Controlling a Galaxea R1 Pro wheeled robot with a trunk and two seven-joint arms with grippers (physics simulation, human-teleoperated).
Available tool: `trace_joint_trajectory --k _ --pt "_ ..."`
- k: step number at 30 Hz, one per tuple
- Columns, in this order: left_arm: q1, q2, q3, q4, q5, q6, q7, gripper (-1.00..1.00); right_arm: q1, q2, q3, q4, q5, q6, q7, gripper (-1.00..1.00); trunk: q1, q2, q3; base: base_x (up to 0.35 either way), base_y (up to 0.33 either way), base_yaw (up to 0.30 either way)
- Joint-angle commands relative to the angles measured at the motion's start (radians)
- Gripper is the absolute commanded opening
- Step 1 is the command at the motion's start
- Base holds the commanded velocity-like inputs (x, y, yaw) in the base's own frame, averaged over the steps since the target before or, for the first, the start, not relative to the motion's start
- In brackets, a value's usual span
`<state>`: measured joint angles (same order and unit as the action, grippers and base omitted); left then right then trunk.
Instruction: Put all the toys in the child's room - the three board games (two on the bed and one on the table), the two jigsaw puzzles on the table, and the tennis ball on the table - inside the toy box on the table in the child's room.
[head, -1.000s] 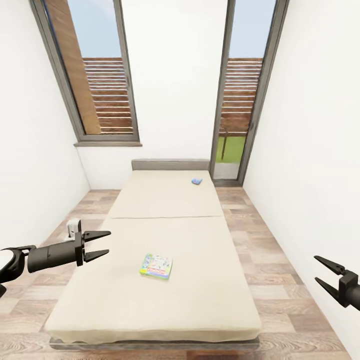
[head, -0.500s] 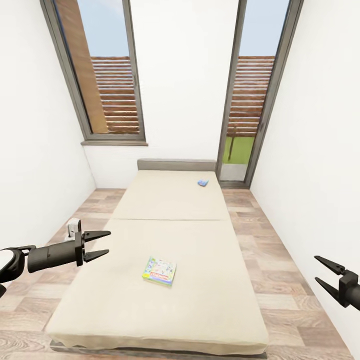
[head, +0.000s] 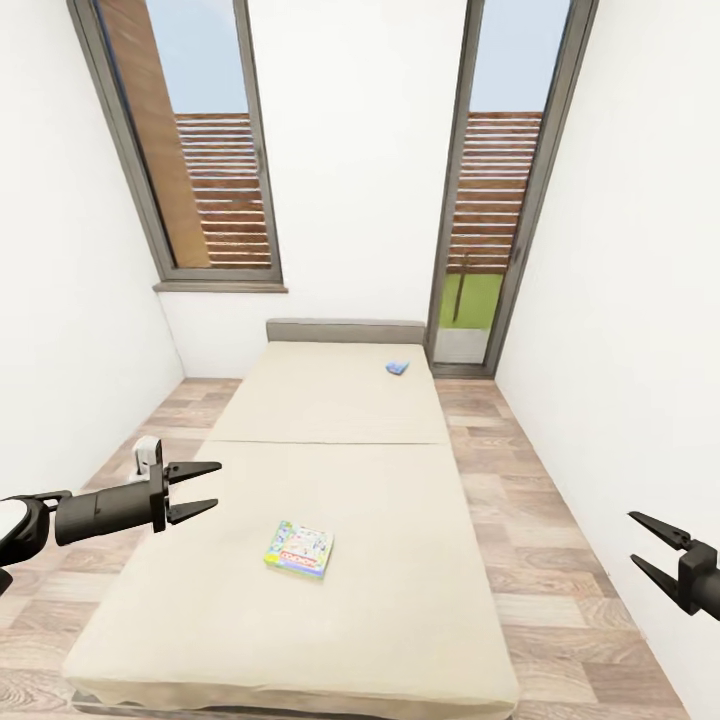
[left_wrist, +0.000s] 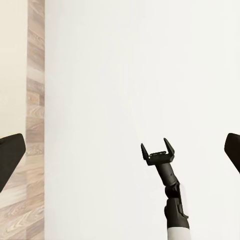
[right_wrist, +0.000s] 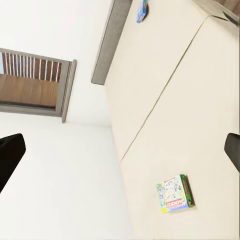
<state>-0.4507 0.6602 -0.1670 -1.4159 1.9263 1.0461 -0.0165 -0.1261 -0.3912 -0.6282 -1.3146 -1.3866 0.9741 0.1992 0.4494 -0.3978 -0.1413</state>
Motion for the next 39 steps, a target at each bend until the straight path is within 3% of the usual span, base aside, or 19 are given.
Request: trace_joint_trajectory --k 1,10,25,33,39 --pt "-0.001 0.001 -0.002 0.000 0.000 0.001 -0.002 1.00 -0.001 0.000 -0.002 0.001 0.011 0.005 0.010 1.00 0.001 -0.002 -0.002 0.005 -0.169 0.000" --pt "-0.002 0.001 -0.002 0.000 0.000 0.001 -0.001 1.00 -0.001 0.000 0.001 -0.001 0.011 0.005 0.011 1.00 0.001 -0.002 -0.002 0.002 -0.178 0.000" --pt "-0.002 0.001 -0.002 0.000 0.000 0.001 -0.002 1.00 -0.001 0.000 0.006 -0.001 0.013 0.003 0.010 1.00 0.001 -0.002 -0.002 0.000 -0.022 0.000" --pt "-0.002 0.001 -0.002 0.000 0.000 0.001 -0.001 1.00 -0.002 0.000 0.003 -0.004 0.054 0.005 0.014 1.00 0.001 -0.002 -0.002 0.000 0.021 0.000" --pt "-0.002 0.001 -0.002 0.000 0.000 0.001 -0.002 1.00 -0.001 0.000 -0.001 -0.012 0.061 0.007 0.018 1.00 0.001 -0.002 -0.002 0.000 0.136 0.000"
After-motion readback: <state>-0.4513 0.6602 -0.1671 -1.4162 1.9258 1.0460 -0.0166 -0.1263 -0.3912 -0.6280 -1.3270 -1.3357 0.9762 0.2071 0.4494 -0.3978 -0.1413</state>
